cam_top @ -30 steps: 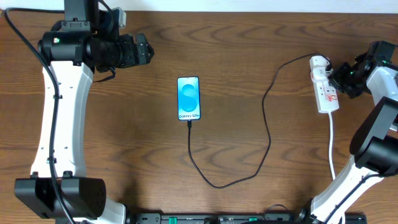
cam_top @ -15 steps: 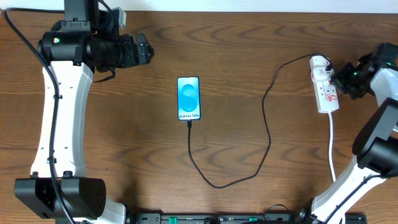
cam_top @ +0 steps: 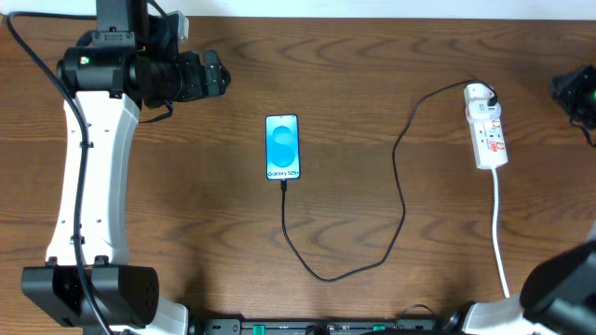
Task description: Plug charger to phone and switch on socket
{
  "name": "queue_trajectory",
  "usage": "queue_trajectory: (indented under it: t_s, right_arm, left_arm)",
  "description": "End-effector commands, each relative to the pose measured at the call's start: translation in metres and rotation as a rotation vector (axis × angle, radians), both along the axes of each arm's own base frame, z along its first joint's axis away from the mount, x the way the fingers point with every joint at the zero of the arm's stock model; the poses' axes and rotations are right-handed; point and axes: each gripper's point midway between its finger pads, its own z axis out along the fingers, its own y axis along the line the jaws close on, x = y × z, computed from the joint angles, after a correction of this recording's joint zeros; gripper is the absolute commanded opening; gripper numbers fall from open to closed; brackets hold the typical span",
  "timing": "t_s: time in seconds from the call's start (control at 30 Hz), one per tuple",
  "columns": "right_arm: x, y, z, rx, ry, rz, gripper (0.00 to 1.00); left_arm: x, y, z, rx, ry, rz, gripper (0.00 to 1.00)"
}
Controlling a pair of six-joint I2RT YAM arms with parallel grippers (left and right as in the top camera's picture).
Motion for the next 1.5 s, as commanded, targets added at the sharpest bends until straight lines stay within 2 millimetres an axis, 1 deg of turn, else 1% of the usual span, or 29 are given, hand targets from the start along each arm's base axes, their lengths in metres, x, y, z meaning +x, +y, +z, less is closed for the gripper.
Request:
queue_trajectory:
  t_s: [0.0,0.03,0.07,0.2,0.27,0.33,0.4,0.43,0.47,0.6,0.63,0.67,0.7,0.83,0.93,1.03,1.23,1.37,1.47]
  right_arm:
    - [-0.007,0.041,0.041,-0.124,-0.088,0.176,0.29]
    - [-0.01,0.051,0.049,-0.148,-0.103,0.208,0.31]
    - [-0.017,0.073,0.064,-0.19,-0.133,0.273,0.35]
    - [-0.033,0.118,0.085,-0.257,-0.174,0.409,0.4]
    - [-0.041,0.138,0.09,-0.281,-0.182,0.475,0.43]
    - [-0.052,0.159,0.091,-0.296,-0.179,0.542,0.49]
    - [-0.065,0.176,0.089,-0.316,-0.153,0.596,0.54]
    - [-0.07,0.182,0.087,-0.327,-0.139,0.616,0.55]
    - [-0.075,0.187,0.085,-0.336,-0.13,0.638,0.58]
    - [-0.085,0.195,0.08,-0.343,-0.093,0.669,0.65]
    - [-0.088,0.196,0.078,-0.338,-0.084,0.672,0.7]
    - [-0.09,0.197,0.077,-0.33,-0.075,0.675,0.81]
    - [-0.093,0.199,0.075,-0.317,-0.065,0.684,0.99]
    - [-0.104,0.2,0.065,-0.29,-0.007,0.694,0.99]
    - [-0.116,0.201,0.056,-0.261,0.053,0.704,0.99]
    - [-0.123,0.201,0.051,-0.247,0.087,0.708,0.99]
    - [-0.124,0.196,0.048,-0.266,0.108,0.692,0.99]
    - [-0.124,0.189,0.046,-0.297,0.126,0.668,0.99]
    - [-0.123,0.189,0.046,-0.3,0.125,0.666,0.99]
  left_arm:
    - [-0.002,0.001,0.001,0.009,-0.005,-0.005,0.96]
    - [-0.002,0.001,0.001,0.009,-0.005,-0.005,0.96]
    - [-0.002,0.001,0.001,0.009,-0.005,-0.005,0.96]
    - [-0.002,0.001,0.001,0.009,-0.005,-0.005,0.96]
    - [-0.002,0.001,0.001,0.009,-0.005,-0.005,0.96]
    - [-0.002,0.001,0.001,0.009,-0.005,-0.005,0.96]
    - [-0.002,0.001,0.001,0.009,-0.005,-0.005,0.96]
    - [-0.002,0.001,0.001,0.009,-0.005,-0.005,0.96]
    - [-0.002,0.001,0.001,0.009,-0.005,-0.005,0.96]
    - [-0.002,0.001,0.001,0.009,-0.005,-0.005,0.96]
    - [-0.002,0.001,0.001,0.009,-0.005,-0.005,0.96]
    - [-0.002,0.001,0.001,0.009,-0.005,-0.005,0.96]
    - [-0.002,0.001,0.001,0.009,-0.005,-0.005,0.96]
    - [-0.002,0.001,0.001,0.009,-0.005,-0.005,0.96]
    - [-0.002,0.001,0.001,0.009,-0.005,-0.005,0.96]
    - [-0.002,0.001,0.001,0.009,-0.005,-0.005,0.96]
    - [-0.002,0.001,0.001,0.009,-0.005,-0.005,0.96]
    - [-0.002,0.001,0.001,0.009,-0.005,-0.005,0.96]
    - [-0.002,0.001,0.001,0.009,-0.005,-0.005,0.96]
